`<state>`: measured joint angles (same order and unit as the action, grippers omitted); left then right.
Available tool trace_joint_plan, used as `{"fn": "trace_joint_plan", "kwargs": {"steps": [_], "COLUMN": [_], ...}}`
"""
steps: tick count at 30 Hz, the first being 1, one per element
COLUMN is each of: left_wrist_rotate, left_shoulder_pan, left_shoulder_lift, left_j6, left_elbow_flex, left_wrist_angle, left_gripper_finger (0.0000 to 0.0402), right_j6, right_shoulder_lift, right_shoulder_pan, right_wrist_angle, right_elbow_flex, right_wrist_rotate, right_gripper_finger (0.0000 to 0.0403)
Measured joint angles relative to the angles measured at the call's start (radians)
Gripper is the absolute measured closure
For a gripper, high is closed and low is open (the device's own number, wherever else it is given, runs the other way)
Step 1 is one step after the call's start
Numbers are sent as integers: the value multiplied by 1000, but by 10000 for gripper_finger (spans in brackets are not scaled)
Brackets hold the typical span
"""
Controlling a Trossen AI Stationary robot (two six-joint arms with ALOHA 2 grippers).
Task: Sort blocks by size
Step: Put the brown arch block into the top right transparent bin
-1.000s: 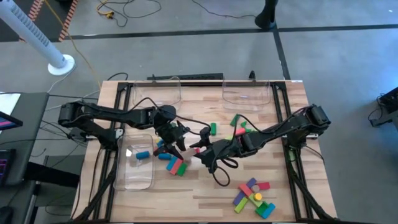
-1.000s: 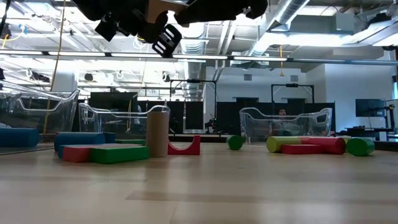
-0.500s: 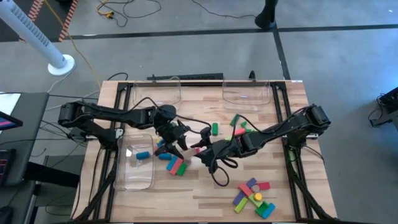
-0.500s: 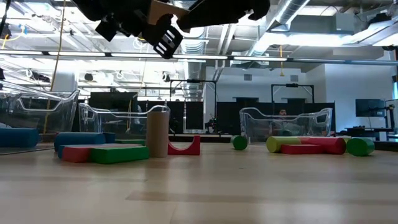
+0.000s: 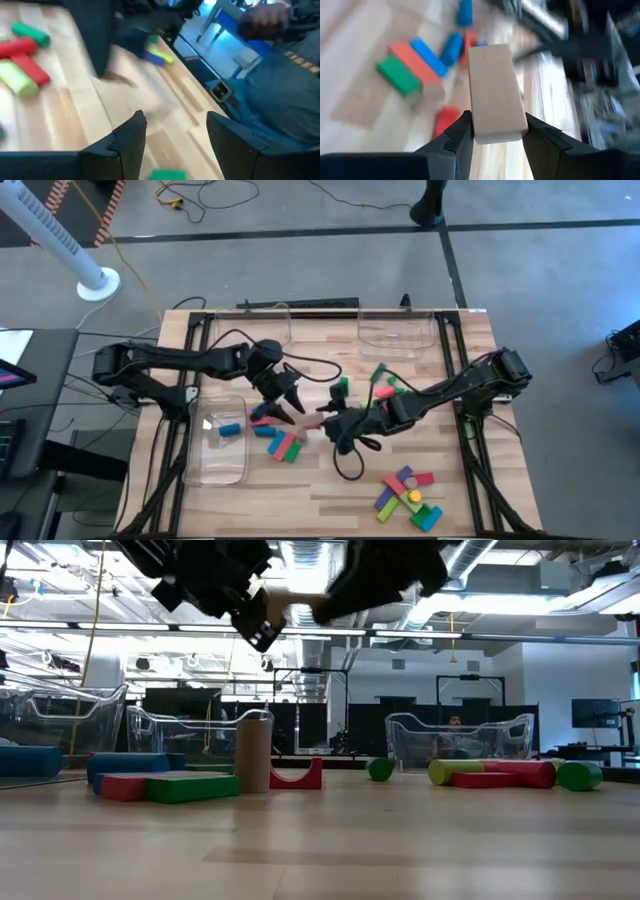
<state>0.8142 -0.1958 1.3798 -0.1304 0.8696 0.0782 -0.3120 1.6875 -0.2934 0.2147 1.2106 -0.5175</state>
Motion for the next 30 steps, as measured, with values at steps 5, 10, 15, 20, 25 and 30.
{"fn": "trace_joint_plan", "kwargs": {"steps": [5, 10, 15, 20, 25, 30], "left_wrist_rotate": [-72, -142, -183, -220, -237, -255], "left_shoulder_pan": [-7, -6, 5, 35, 70, 95], "left_shoulder_lift": [-55, -121, -160, -153, -151, -150], "left_j6": [-52, -87, -99, -116, -129, -129], "left_elbow_flex": [0, 0, 0, -1, -23, -60], "left_wrist_angle": [102, 192, 264, 312, 301, 297], "left_gripper_finger": [199, 199, 199, 200, 201, 201], "right_j6": [76, 127, 148, 154, 195, 200], "right_shoulder_lift": [0, -18, -86, -185, -249, -281], "right_shoulder_pan": [28, 72, 127, 205, 349, 492], "right_wrist_angle": [114, 226, 302, 364, 499, 576], "right_elbow_flex": [0, 0, 0, 0, -1, -1], "right_wrist_rotate": [-61, -61, -61, -62, -69, -64], "right_gripper_finger": [229, 229, 230, 230, 230, 230]}}
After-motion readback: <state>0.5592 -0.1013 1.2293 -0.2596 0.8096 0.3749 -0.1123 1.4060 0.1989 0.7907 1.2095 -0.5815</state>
